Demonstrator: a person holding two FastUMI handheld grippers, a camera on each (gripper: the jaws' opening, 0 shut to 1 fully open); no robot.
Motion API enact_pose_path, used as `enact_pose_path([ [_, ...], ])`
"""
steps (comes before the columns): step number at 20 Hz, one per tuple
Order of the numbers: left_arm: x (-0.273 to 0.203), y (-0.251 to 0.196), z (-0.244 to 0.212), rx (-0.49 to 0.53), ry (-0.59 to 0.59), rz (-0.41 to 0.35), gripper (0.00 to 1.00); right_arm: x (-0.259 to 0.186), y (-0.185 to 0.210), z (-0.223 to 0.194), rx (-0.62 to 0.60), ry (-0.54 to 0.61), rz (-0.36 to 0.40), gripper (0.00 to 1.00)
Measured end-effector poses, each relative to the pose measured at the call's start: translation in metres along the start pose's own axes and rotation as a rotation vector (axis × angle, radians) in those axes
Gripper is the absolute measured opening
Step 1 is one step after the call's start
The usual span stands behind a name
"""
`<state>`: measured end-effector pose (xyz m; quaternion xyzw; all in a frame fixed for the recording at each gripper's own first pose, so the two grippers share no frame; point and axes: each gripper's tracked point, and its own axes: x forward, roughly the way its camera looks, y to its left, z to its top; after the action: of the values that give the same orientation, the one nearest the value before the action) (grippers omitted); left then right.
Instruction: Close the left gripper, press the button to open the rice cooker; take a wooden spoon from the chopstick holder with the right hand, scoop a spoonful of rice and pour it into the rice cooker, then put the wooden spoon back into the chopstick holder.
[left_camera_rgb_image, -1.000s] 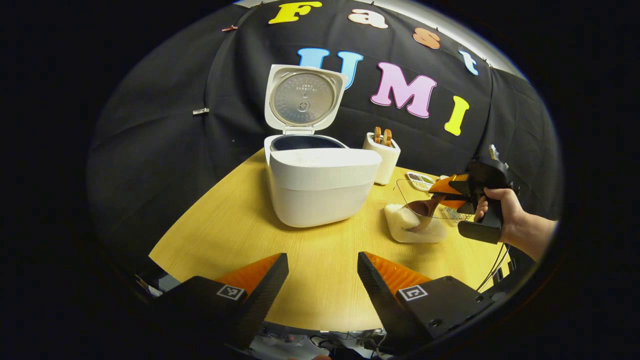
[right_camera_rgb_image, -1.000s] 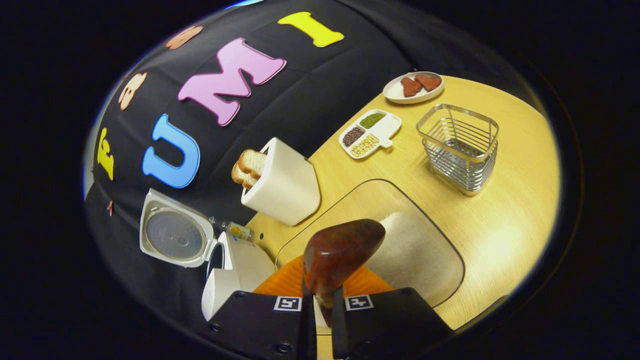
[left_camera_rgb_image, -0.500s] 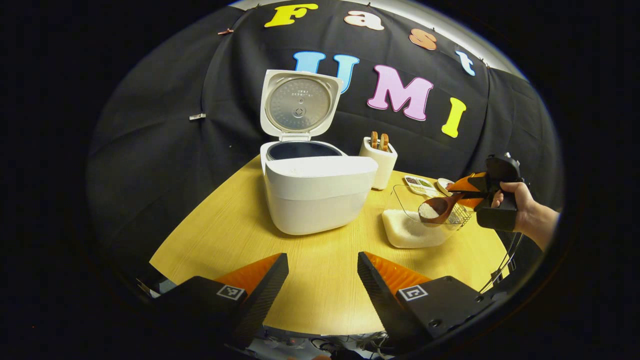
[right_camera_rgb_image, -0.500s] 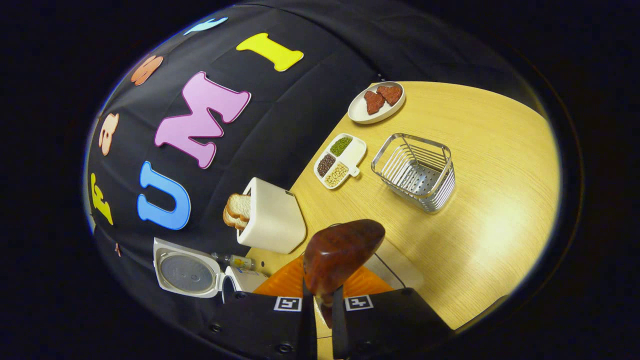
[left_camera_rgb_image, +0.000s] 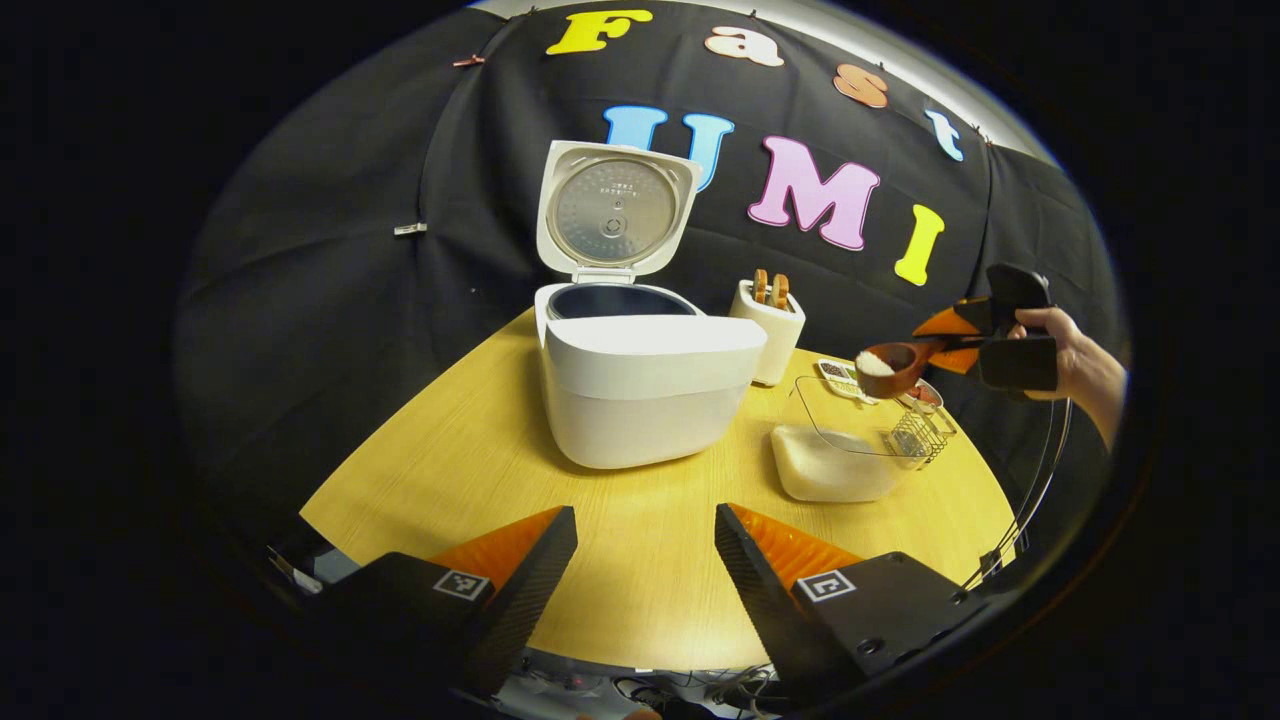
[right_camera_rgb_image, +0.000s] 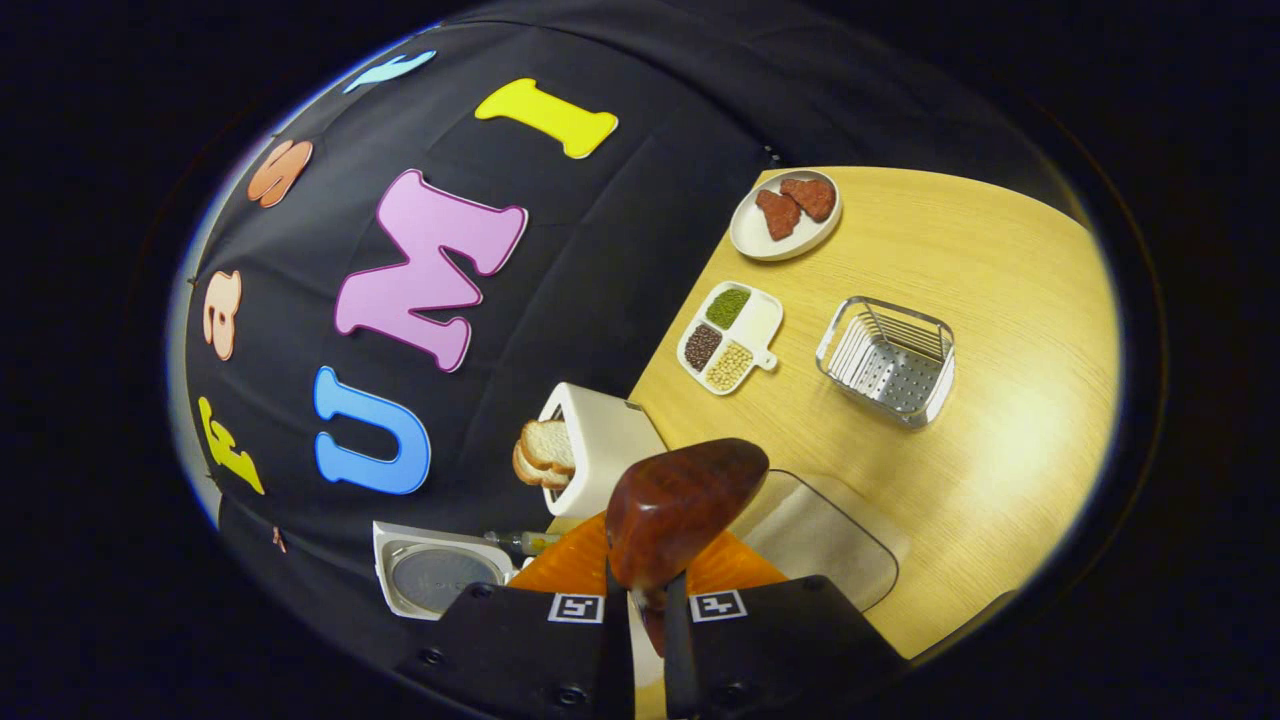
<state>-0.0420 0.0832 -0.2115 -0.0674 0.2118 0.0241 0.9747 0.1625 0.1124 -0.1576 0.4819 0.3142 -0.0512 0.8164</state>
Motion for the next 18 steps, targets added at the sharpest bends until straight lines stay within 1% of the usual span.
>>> enact_pose_path([
  [2, -0.002, 0.008, -0.002, -0.001, 0.000, 0.011, 0.96, 0.003, 0.027, -0.005, 0.020, 0.007, 0.034, 0.16],
  [5, -0.007, 0.022, -0.006, -0.025, 0.000, 0.031, 0.96, 0.007, 0.069, -0.015, 0.085, 0.020, 0.092, 0.16],
  [12, -0.011, 0.055, -0.023, -0.098, 0.032, 0.069, 0.96, 0.030, 0.134, -0.087, 0.113, 0.117, 0.146, 0.17],
  [15, -0.012, 0.069, -0.029, -0.117, 0.040, 0.088, 0.96, 0.044, 0.156, -0.116, 0.103, 0.149, 0.161, 0.16],
  [18, -0.013, 0.084, -0.030, -0.131, 0.041, 0.109, 0.96, 0.055, 0.176, -0.143, 0.050, 0.169, 0.178, 0.16],
])
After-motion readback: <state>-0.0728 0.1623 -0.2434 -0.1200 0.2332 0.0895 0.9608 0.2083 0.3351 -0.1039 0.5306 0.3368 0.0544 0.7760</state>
